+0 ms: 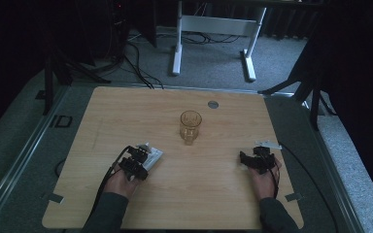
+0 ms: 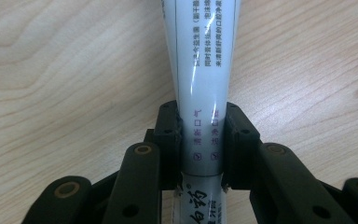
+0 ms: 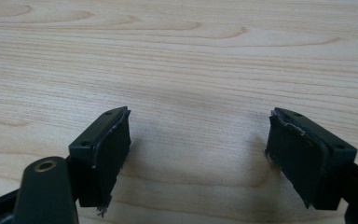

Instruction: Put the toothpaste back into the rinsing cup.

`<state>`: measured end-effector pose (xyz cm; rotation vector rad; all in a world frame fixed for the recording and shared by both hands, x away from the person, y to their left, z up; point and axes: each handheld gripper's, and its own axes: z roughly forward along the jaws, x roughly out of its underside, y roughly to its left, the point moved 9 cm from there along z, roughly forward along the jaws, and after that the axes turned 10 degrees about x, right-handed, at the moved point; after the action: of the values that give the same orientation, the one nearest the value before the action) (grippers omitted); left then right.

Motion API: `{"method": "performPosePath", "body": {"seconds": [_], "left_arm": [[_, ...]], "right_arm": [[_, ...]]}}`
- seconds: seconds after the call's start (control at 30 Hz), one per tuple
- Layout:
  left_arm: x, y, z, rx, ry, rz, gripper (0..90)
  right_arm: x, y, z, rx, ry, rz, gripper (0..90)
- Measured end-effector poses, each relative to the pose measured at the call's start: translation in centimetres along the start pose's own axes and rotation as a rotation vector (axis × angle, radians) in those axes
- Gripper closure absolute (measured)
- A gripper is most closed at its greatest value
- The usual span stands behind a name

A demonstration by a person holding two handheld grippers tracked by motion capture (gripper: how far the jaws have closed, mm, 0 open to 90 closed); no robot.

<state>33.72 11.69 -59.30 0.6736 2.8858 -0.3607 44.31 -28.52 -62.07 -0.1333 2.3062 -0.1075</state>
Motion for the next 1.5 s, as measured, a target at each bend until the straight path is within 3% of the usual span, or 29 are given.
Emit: {"method": "performPosePath", "body": {"seconds": [0.53,0.93,1.5], "left_arm": [[-1.3,-0.5,-1.3,0.007,-0.093,-0.002,71.5],[-3.1,-1.5,-2.5,0.014,-0.182,0.016,71.6],[-4.0,-1.7,-3.2,-0.009,-0.254,0.053,71.6]], "right_arm": [[0.0,0.0,0.0,0.0,0.0,0.0,21.3],[0.0,0.0,0.0,0.0,0.0,0.0,21.3],[0.0,0.0,0.0,0.0,0.0,0.0,21.3]]}}
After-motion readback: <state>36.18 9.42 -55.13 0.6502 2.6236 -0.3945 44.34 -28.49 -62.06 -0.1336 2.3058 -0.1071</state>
